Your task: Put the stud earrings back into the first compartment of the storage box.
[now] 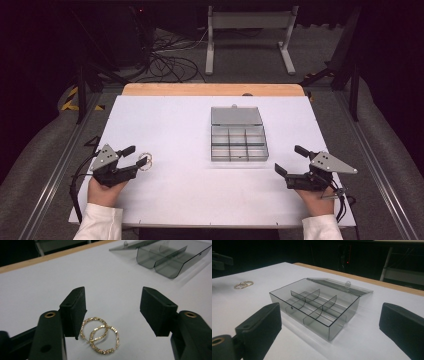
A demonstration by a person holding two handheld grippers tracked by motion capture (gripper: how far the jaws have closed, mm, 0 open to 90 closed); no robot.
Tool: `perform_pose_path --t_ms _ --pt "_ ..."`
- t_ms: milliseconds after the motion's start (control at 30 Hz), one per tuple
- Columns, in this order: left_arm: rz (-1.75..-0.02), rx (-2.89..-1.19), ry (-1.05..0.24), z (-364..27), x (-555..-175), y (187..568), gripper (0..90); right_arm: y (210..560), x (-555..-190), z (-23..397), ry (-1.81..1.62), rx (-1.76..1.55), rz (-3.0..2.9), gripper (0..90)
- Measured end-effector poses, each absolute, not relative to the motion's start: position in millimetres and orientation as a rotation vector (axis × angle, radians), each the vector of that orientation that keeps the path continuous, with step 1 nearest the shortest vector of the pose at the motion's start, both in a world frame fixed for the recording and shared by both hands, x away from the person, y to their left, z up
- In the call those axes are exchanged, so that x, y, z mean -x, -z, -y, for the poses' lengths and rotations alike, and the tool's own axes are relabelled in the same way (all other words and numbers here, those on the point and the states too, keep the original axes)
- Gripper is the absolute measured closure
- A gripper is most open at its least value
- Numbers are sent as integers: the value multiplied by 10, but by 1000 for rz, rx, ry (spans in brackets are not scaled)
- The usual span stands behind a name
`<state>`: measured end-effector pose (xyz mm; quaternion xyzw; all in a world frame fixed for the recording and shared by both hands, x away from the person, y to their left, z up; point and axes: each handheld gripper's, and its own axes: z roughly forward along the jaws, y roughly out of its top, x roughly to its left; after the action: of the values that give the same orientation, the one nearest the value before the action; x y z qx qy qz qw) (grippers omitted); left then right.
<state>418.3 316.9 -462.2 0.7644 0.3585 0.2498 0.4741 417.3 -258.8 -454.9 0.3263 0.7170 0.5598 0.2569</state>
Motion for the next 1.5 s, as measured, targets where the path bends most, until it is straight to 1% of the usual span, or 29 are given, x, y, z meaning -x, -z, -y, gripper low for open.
perform_pose_path --t_ms 67,400,533,967,1167,1233,1333,1500 --pt "-884 -1884 -617 -3165 -4200 4634 426 4553 -4175 2584 -1518 -885 -1949 47" --pt "-924 -1998 -644 -3153 -4306 4689 510 4564 -4183 2575 -1495 -887 -1958 47" --pt "-956 -2028 -629 -3156 -4352 4727 532 4569 -4187 2569 -1489 -881 -1965 47" --pt "-958 -2147 -574 -3081 -4471 4854 588 4592 -4203 2532 -1486 -878 -1986 47" --pt "-946 -2196 -547 -3034 -4515 4908 640 4591 -4203 2537 -1487 -879 -1985 47" --pt "-939 -2203 -567 -3017 -4524 4909 654 4591 -4204 2538 -1488 -879 -1985 47" --pt "-964 -2198 -574 -3017 -4535 4905 710 4591 -4204 2540 -1490 -879 -1985 47" --pt "-943 -2225 -593 -2982 -4518 4905 715 4588 -4201 2542 -1493 -874 -1982 47"
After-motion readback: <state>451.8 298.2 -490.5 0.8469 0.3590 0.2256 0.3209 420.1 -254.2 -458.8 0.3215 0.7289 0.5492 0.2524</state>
